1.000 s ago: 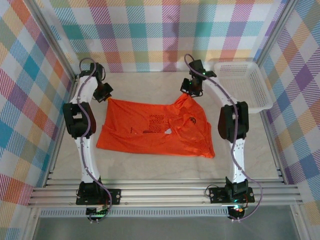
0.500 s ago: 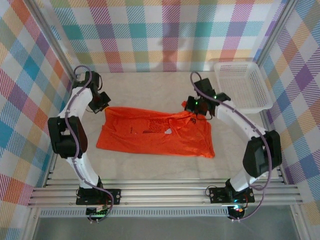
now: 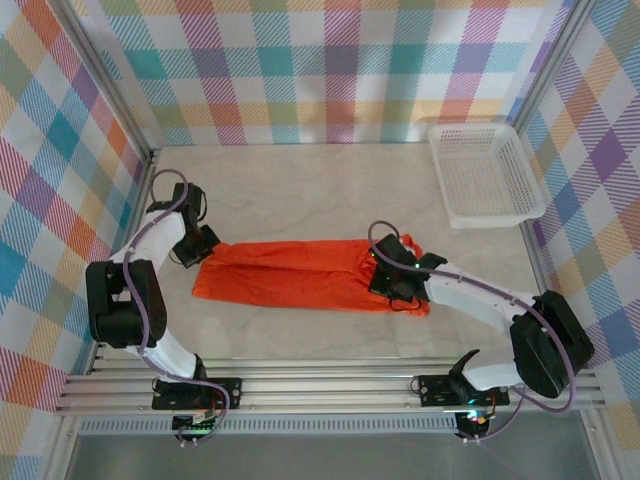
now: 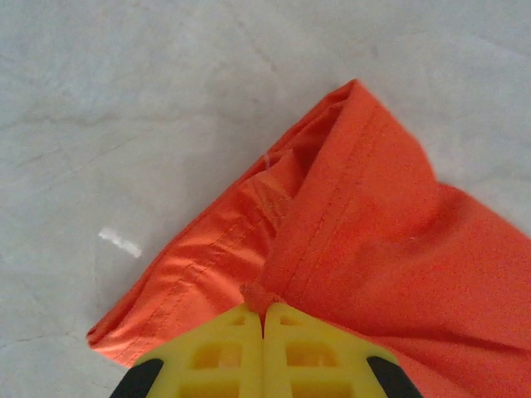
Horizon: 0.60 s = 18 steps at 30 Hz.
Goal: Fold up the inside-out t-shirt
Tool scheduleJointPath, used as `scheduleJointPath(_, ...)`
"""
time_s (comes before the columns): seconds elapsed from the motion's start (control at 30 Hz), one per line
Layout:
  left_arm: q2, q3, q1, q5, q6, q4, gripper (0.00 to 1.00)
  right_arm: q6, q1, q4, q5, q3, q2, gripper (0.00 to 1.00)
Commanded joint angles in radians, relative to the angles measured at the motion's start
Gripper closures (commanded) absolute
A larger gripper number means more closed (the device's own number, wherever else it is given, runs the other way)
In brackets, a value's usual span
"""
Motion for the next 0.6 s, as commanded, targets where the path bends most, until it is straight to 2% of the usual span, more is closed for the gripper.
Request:
scheduleJointPath(0.0,-0.040,-0.048,-0.018,-0.070,-0.013,0.016,1.00,0.109,0.011,0.039,0.061,-0.058,-0.030,0.98)
scheduleJointPath(0.1,-0.042,-0.083,-0.030,-0.102,-0.029,0.023,0.98,0.110,0.015,0.040,0.057,-0.069,-0.030,0.84)
scheduleJointPath(0.17,-0.038,-0.099,-0.037,-0.110,-0.036,0.029,0.93,0.097,0.015,0.019,0.064,-0.052,-0.034,0.76)
scheduleJointPath(0.2,-0.036,-0.103,-0.040,-0.116,-0.037,0.033,0.84,0.083,0.015,0.004,0.073,-0.038,-0.040,0.70)
scheduleJointPath(0.27,-0.031,-0.098,-0.046,-0.137,-0.039,0.029,0.69,0.053,0.014,-0.029,0.095,-0.008,-0.056,0.65)
scheduleJointPath(0.33,-0.028,-0.078,-0.049,-0.151,-0.037,0.016,0.45,0.017,0.014,-0.063,0.127,0.022,-0.081,0.60)
scheduleJointPath(0.43,-0.038,-0.038,-0.062,-0.166,-0.038,-0.008,0.41,-0.057,0.007,-0.077,0.155,0.062,-0.108,0.51)
scheduleJointPath(0.5,-0.051,-0.003,-0.087,-0.184,-0.040,-0.026,0.41,-0.121,-0.034,-0.062,0.120,0.090,-0.104,0.45)
scheduleJointPath(0.57,-0.059,0.030,-0.118,-0.185,-0.037,-0.034,0.41,-0.169,-0.096,-0.043,0.047,0.122,-0.074,0.44)
